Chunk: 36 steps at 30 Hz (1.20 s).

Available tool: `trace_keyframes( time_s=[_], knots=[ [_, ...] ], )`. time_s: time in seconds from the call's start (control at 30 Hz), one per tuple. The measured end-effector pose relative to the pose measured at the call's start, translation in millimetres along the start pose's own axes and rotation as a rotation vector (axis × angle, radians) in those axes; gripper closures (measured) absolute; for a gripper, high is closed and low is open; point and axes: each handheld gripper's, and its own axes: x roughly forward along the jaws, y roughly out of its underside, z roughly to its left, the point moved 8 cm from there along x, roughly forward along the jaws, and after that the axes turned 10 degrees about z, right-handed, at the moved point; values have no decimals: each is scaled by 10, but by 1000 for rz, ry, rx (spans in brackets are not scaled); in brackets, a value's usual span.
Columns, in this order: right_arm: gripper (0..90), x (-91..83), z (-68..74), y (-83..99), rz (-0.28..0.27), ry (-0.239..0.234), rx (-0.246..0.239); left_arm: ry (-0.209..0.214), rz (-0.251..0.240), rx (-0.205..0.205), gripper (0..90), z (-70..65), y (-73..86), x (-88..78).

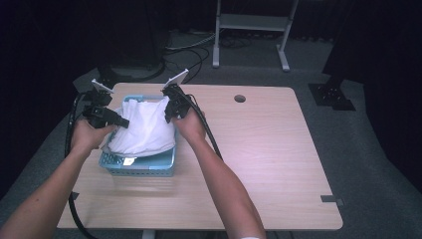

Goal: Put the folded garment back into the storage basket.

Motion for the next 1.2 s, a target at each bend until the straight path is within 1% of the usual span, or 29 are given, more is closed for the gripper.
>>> trace_keyframes(
  time_s=[0.57,1.07,1.2],
  knots=[
    [885,59,-18,20,3,-6,8,-12,8,4,805,13,6,59],
    [886,161,-31,18,21,-12,9,-27,40,4,805,56,14,175],
    [885,184,-33,28,29,-10,8,-27,47,-5,805,63,13,196]
  ],
)
